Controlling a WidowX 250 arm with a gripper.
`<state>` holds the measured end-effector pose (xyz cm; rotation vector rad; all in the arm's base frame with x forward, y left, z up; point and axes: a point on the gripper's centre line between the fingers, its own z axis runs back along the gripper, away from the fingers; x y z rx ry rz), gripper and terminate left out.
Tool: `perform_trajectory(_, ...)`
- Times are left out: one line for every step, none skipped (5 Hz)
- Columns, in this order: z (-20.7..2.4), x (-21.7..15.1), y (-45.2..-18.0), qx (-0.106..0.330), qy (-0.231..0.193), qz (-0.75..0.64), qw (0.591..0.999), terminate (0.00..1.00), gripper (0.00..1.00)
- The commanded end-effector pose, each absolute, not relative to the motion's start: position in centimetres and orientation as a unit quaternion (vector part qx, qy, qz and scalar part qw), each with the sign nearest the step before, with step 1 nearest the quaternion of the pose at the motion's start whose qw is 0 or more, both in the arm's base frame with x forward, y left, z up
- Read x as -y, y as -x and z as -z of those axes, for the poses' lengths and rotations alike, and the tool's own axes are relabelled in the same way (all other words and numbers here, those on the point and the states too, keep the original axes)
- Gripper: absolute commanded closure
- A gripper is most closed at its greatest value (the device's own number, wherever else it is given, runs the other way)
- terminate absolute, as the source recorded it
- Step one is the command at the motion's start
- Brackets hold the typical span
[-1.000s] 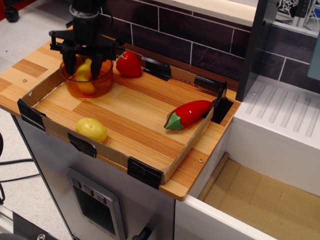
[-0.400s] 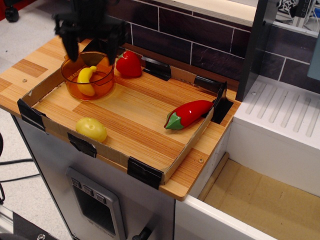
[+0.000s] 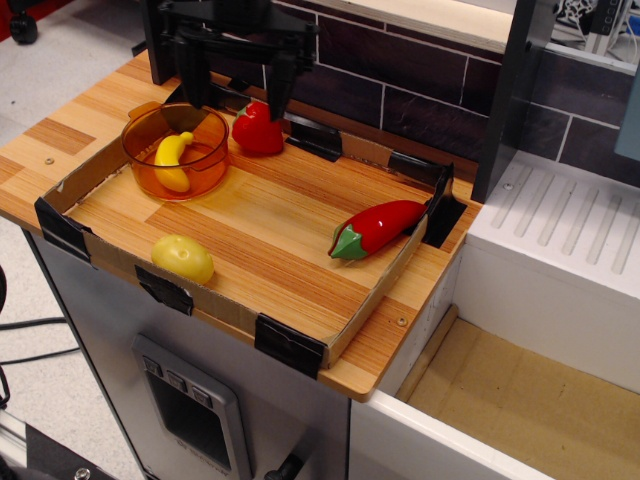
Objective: Put banana in pot
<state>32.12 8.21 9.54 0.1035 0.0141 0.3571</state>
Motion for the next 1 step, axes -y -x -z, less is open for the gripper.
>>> perform_trajectory(-12.04,-8.85,-32.21,0.029,-0.055,-0.180,0.982,1.00,0.00)
